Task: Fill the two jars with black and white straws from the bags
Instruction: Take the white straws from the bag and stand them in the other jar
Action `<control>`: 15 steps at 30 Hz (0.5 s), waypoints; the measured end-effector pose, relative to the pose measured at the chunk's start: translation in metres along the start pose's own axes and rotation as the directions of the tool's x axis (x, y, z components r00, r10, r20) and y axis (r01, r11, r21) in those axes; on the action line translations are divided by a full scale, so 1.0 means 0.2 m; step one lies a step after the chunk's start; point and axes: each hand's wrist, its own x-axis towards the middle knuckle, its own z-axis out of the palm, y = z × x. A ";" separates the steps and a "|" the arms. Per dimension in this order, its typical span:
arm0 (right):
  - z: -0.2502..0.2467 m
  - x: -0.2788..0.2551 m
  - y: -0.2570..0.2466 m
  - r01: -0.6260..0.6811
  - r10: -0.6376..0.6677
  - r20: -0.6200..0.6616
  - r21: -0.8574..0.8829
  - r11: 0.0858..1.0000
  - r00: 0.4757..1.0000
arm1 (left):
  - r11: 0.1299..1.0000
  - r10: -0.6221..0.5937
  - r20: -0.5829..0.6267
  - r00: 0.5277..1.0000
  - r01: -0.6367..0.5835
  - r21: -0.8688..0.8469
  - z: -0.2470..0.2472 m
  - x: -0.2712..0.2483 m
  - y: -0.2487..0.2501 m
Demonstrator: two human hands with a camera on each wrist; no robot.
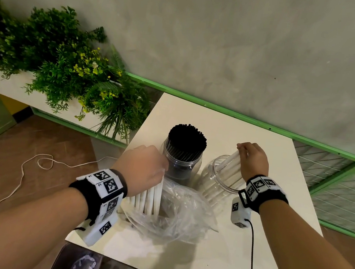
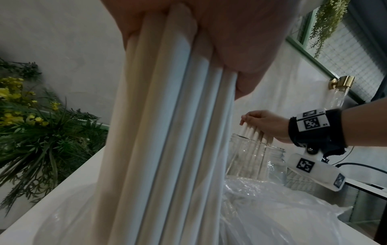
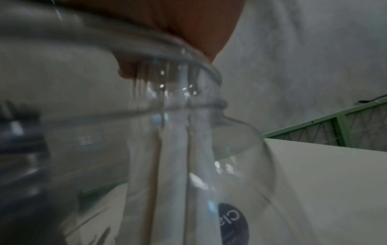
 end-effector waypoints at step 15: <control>0.00 -0.04 0.03 0.092 -0.085 0.095 -0.067 0.993 0.992 | 1.000 -0.010 0.017 1.000 0.010 0.006 -0.01 0.00 0.00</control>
